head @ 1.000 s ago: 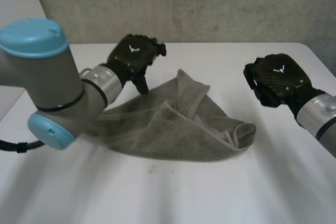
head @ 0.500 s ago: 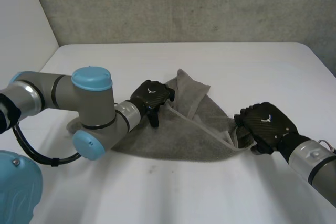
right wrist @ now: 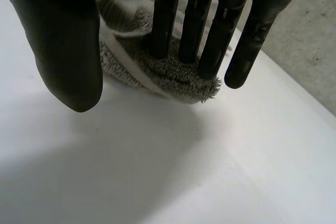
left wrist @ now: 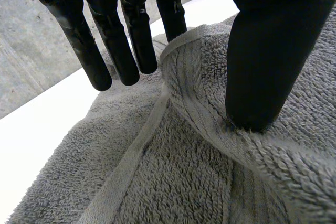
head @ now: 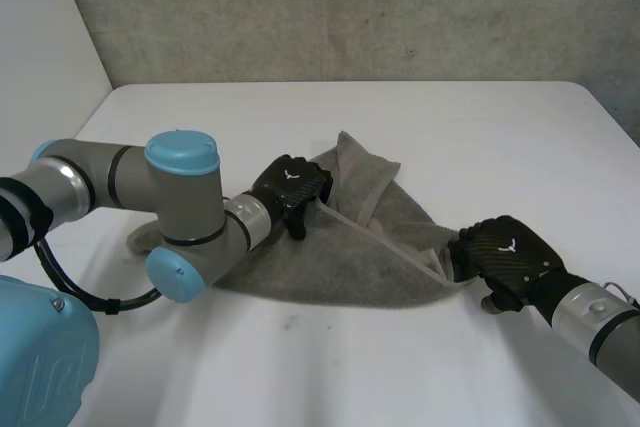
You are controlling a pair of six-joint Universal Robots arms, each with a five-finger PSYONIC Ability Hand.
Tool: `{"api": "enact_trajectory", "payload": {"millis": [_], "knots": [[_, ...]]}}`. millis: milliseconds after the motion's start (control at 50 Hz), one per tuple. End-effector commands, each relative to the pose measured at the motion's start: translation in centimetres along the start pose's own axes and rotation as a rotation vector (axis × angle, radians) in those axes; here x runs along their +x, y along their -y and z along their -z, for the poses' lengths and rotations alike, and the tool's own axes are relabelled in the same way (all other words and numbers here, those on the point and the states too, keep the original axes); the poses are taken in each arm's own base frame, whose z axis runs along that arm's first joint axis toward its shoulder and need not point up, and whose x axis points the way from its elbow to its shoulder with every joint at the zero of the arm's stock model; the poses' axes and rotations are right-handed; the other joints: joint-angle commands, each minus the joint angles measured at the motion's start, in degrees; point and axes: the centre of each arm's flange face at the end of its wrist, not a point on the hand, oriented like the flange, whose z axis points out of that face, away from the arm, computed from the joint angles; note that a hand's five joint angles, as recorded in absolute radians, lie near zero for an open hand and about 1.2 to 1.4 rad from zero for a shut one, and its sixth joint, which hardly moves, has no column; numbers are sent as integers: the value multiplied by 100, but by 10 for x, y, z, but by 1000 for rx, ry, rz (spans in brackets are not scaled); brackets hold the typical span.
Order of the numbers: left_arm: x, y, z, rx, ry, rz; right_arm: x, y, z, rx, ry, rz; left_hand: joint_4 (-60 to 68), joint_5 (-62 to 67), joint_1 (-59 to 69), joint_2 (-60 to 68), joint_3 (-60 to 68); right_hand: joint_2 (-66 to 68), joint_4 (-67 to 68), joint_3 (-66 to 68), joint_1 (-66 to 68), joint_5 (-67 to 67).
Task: Fold the towel.
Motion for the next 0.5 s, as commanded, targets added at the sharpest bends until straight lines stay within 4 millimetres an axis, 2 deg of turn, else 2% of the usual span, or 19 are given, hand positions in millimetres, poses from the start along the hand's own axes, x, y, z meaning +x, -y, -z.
{"api": "enact_trajectory", "payload": {"millis": [20, 80, 100, 120, 140, 160, 200, 500], "knots": [[0, 0, 0, 0, 0, 0, 2, -8, -10, -4, 3, 3, 537, 559, 543, 535, 534, -265, -128, -135, -109, 28], [0, 1, 0, 1, 0, 0, 5, -9, -14, 5, -7, 10, 536, 559, 543, 535, 534, 257, 393, 387, 412, 549], [0, 1, 0, 1, 0, 0, 6, -9, -15, 13, -13, 13, 536, 559, 543, 535, 534, 989, 1126, 1119, 1145, 1282], [0, 2, 0, 3, 1, -1, 8, -8, -16, 24, -20, 17, 536, 559, 543, 535, 534, 2279, 2416, 2409, 2435, 2571], [0, 2, 0, 3, 1, -1, 8, -8, -16, 24, -20, 17, 536, 559, 543, 535, 534, 2292, 2429, 2422, 2448, 2584], [0, 2, 0, 3, 1, -1, 9, -8, -17, 33, -27, 22, 536, 559, 543, 535, 534, 3658, 3794, 3788, 3813, 3950], [-1, 3, 1, 5, 2, -2, 10, -7, -18, 40, -34, 28, 536, 559, 543, 535, 534, 4198, 4335, 4328, 4354, 4491], [-2, 5, 0, 10, 2, -3, 9, -7, -14, 35, -39, 20, 871, 894, 878, 870, 869, 4204, 4341, 4334, 4359, 4496]]}}
